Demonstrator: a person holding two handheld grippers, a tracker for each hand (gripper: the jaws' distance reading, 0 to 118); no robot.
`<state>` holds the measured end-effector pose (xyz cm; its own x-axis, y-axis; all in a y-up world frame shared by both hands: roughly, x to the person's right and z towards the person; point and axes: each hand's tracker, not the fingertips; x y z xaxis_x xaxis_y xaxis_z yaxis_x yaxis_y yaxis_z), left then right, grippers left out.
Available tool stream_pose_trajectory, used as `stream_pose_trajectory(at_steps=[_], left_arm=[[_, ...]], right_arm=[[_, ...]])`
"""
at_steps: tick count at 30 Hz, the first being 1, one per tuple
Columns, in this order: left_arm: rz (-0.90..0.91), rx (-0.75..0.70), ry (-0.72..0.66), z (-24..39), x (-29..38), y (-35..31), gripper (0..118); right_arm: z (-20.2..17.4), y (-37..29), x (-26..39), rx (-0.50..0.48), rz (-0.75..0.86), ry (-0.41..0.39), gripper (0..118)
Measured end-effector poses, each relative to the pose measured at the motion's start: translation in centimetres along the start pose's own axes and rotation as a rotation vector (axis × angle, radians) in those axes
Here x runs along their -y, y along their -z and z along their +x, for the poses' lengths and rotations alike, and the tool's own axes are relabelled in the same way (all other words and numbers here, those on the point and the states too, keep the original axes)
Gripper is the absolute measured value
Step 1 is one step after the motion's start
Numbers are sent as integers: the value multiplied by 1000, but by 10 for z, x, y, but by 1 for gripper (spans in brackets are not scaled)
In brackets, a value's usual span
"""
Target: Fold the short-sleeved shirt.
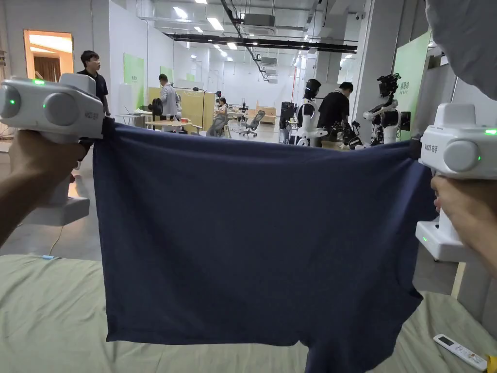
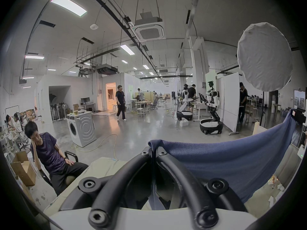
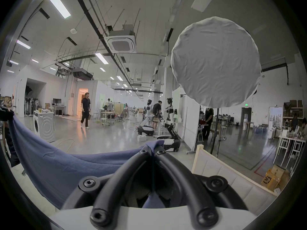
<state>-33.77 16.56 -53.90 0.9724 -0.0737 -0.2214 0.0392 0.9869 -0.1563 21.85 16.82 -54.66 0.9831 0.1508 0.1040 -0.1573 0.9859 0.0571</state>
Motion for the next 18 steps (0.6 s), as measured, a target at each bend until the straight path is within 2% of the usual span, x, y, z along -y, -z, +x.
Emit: stream_pose_trajectory(at_steps=[5,9,18], left_arm=[[9,-18,10,9,-1,14,3],[8,-16,2,10,8,23,3],[-50,2,-4,11,71,20,3]], right_arm=[[-4,18,1,1,22,-39,3],[-5,24,14,-1,26,-34,3],[-10,7,68,-30,-30,-35,3]])
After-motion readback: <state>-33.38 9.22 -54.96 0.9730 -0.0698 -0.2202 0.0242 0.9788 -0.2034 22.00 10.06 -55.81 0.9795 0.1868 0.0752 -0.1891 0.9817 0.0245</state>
